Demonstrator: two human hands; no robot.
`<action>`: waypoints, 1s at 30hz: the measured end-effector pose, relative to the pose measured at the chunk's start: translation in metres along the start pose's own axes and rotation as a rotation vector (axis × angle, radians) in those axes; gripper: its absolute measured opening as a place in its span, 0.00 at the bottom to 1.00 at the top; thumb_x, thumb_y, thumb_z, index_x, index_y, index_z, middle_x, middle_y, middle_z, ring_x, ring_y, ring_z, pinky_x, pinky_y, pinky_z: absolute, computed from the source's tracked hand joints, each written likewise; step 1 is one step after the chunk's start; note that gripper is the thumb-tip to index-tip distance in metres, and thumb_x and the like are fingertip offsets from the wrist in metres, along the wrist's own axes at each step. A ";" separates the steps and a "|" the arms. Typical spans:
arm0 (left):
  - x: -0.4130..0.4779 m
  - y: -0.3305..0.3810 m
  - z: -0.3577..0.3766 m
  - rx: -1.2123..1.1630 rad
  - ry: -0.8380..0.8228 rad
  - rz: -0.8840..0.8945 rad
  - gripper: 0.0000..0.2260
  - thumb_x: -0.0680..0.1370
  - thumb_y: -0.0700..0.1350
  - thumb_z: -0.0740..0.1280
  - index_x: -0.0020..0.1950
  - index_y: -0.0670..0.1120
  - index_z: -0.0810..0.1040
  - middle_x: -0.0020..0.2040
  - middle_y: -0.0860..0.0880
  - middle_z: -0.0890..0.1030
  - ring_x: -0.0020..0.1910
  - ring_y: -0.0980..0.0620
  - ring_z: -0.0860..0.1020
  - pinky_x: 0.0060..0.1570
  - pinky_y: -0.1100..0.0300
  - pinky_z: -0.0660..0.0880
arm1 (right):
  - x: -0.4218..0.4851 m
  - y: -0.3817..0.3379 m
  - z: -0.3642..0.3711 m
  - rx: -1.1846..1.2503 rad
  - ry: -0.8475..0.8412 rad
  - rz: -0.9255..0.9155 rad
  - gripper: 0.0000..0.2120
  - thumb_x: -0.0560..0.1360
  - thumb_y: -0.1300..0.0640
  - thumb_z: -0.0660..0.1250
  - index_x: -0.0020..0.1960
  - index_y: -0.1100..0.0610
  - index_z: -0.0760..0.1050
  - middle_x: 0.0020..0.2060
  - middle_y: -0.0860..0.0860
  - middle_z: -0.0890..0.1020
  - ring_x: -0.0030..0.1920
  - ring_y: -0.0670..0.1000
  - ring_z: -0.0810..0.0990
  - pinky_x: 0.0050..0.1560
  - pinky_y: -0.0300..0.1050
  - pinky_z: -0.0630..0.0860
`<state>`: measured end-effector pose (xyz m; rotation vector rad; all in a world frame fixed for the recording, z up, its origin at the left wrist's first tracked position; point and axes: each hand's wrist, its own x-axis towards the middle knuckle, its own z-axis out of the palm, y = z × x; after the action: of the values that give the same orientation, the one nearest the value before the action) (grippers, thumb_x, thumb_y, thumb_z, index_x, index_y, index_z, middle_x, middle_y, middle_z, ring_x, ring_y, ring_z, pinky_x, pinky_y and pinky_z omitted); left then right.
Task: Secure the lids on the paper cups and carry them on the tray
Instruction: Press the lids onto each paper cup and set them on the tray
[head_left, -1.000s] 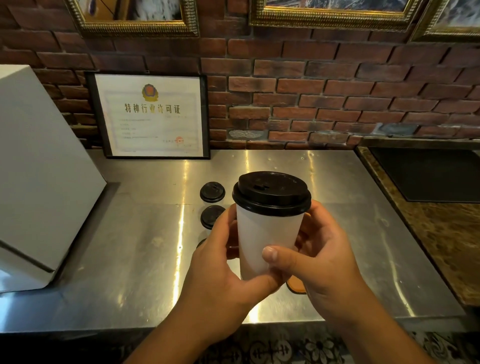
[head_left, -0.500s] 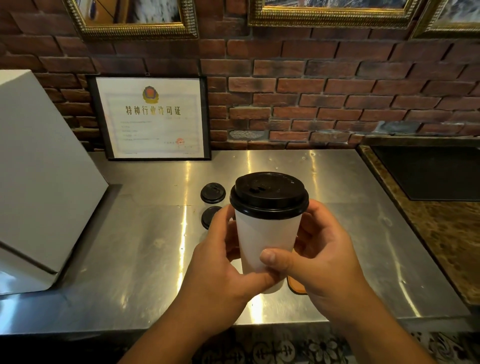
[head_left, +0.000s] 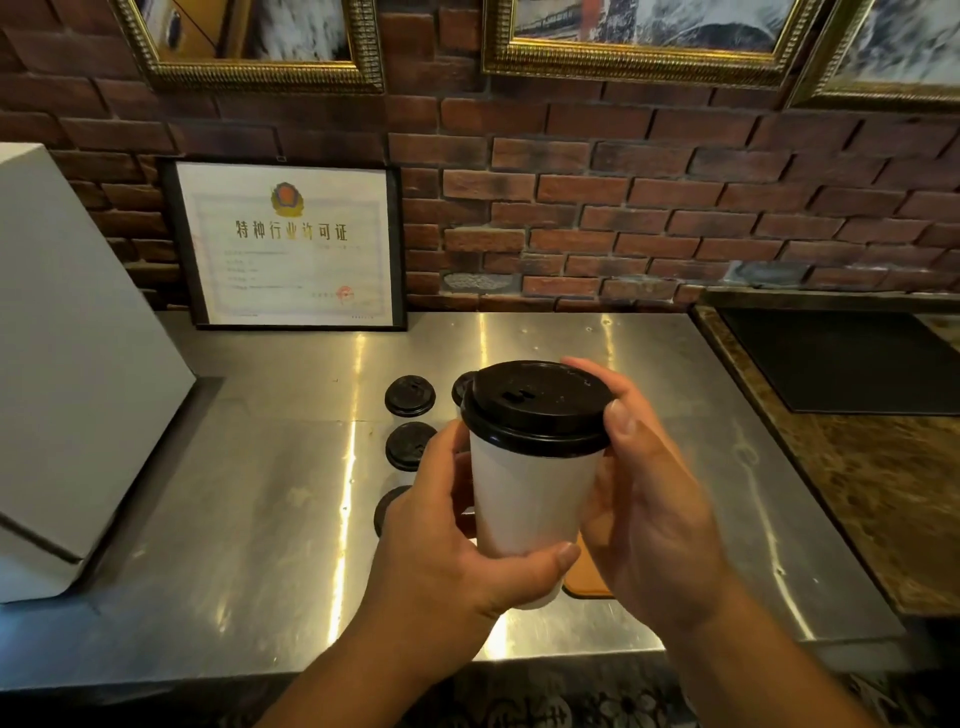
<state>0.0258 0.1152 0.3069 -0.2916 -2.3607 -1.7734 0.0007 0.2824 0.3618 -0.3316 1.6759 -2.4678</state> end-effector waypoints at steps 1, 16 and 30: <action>-0.001 0.000 0.000 -0.001 0.003 0.003 0.44 0.64 0.70 0.81 0.75 0.70 0.64 0.66 0.66 0.78 0.63 0.65 0.78 0.43 0.74 0.78 | -0.001 0.001 0.001 0.030 -0.018 -0.008 0.42 0.71 0.35 0.77 0.76 0.55 0.70 0.64 0.60 0.82 0.58 0.52 0.87 0.53 0.52 0.84; -0.007 -0.003 0.000 0.022 -0.017 -0.010 0.45 0.65 0.71 0.80 0.77 0.70 0.62 0.67 0.65 0.77 0.64 0.65 0.77 0.44 0.74 0.79 | -0.001 0.002 -0.006 0.010 0.002 -0.051 0.28 0.76 0.45 0.64 0.72 0.58 0.72 0.61 0.60 0.83 0.63 0.60 0.82 0.56 0.51 0.82; -0.009 0.007 0.007 -0.041 -0.086 -0.016 0.39 0.66 0.71 0.79 0.72 0.73 0.65 0.64 0.65 0.79 0.62 0.63 0.79 0.46 0.70 0.81 | 0.015 0.000 0.008 0.255 -0.006 0.210 0.42 0.74 0.26 0.61 0.64 0.64 0.78 0.54 0.64 0.82 0.53 0.62 0.84 0.52 0.57 0.81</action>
<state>0.0363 0.1233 0.3087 -0.3632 -2.3927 -1.8542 -0.0122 0.2717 0.3658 -0.1251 1.2972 -2.4765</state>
